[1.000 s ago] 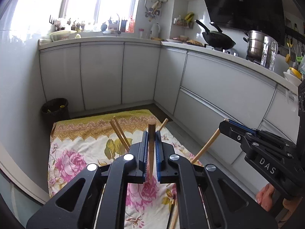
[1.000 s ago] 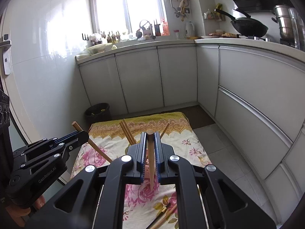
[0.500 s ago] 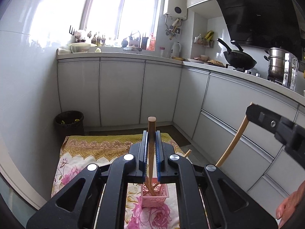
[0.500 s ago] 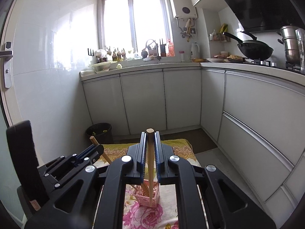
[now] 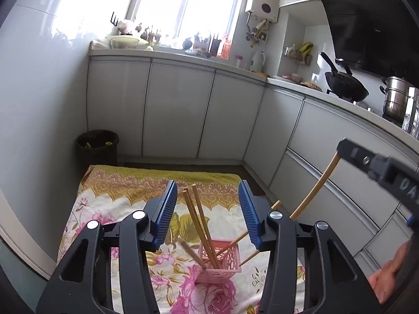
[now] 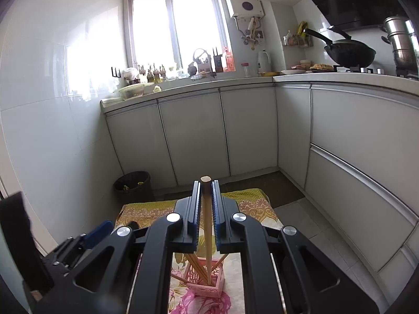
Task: Organize utensils
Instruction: 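Lower the chopstick into the pink holder and open the left tool while the right tool releases its own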
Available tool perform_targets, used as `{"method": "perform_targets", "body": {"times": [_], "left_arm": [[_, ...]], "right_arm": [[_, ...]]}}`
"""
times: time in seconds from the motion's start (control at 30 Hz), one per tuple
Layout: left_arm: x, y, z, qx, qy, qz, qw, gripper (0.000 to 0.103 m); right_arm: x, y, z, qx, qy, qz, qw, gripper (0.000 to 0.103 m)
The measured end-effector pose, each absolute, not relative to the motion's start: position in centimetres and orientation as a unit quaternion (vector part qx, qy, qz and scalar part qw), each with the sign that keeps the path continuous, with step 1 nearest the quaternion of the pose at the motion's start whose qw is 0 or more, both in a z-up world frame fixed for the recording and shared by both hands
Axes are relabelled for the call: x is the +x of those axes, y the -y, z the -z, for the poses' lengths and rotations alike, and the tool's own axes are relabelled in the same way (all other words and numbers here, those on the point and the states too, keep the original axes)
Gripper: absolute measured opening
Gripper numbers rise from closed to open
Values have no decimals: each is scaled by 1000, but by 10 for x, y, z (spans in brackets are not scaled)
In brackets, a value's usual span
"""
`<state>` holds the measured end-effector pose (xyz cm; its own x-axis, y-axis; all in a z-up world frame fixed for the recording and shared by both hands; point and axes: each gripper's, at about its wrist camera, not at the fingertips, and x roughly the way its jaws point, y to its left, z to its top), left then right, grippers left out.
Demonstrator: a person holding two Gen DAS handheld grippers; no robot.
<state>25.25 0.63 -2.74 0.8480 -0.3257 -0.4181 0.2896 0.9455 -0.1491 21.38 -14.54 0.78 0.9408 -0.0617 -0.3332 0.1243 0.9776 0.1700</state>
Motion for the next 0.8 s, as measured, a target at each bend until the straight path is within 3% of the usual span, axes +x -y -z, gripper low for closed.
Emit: {"method": "perform_targets", "body": {"times": [0.47, 0.5, 0.6, 0.8], "left_arm": [[251, -30, 13, -51, -214, 126, 967, 47], [251, -32, 13, -51, -214, 122, 968, 48], [249, -37, 9, -54, -211, 116, 969, 51], [242, -45, -1, -62, -203, 104, 972, 57]], "right_arm": [[247, 135, 42, 97, -186, 55, 976, 10], [250, 134, 46, 96, -192, 58, 975, 15], [254, 132, 52, 99, -201, 64, 973, 59], [236, 133, 34, 96, -169, 85, 977, 86]]}}
